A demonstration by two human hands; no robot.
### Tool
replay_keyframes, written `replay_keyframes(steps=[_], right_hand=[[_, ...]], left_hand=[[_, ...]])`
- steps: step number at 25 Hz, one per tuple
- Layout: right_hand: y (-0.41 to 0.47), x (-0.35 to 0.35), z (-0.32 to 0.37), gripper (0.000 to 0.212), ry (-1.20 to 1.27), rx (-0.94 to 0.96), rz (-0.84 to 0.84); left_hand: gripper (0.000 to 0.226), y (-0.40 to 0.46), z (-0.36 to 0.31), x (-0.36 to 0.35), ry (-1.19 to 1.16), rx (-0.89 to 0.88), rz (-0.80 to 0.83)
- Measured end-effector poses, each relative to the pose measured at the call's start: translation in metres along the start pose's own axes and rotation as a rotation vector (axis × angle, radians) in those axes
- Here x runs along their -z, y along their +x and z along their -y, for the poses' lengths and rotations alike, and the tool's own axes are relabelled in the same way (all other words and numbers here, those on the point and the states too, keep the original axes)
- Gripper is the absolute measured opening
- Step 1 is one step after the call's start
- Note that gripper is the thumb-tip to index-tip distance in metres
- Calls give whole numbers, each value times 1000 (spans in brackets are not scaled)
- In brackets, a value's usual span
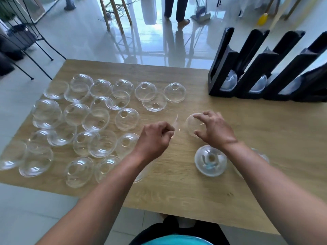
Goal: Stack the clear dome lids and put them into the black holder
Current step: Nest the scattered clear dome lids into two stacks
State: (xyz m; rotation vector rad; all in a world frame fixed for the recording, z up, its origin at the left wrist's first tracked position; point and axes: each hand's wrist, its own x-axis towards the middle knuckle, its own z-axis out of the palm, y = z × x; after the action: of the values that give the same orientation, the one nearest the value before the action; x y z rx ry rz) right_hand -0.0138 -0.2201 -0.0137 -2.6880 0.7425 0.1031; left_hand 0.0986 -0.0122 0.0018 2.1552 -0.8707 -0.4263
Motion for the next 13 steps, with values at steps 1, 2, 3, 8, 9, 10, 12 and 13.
replay_keyframes(steps=[1,2,3,8,9,10,12,13], right_hand=[[0,6,-9,64,5,-38,9],[0,11,-17,65,12,-73,18],[-1,16,-24,66,19,-109,22],[-4,20,-51,81,21,-227,75],[-4,19,-53,84,18,-232,87],[-3,18,-54,88,16,-234,99],[-3,17,-54,96,16,-246,127],[-2,18,-54,98,19,-252,135]], left_hand=[[9,6,-7,-6,-240,101,65],[12,11,-11,-13,-504,221,120],[14,16,-13,-19,-732,350,160],[33,27,-1,-37,-800,620,72],[37,28,3,-39,-612,567,50],[41,28,5,-40,-388,488,25],[58,29,5,-41,-63,302,5],[70,30,4,-42,10,208,25]])
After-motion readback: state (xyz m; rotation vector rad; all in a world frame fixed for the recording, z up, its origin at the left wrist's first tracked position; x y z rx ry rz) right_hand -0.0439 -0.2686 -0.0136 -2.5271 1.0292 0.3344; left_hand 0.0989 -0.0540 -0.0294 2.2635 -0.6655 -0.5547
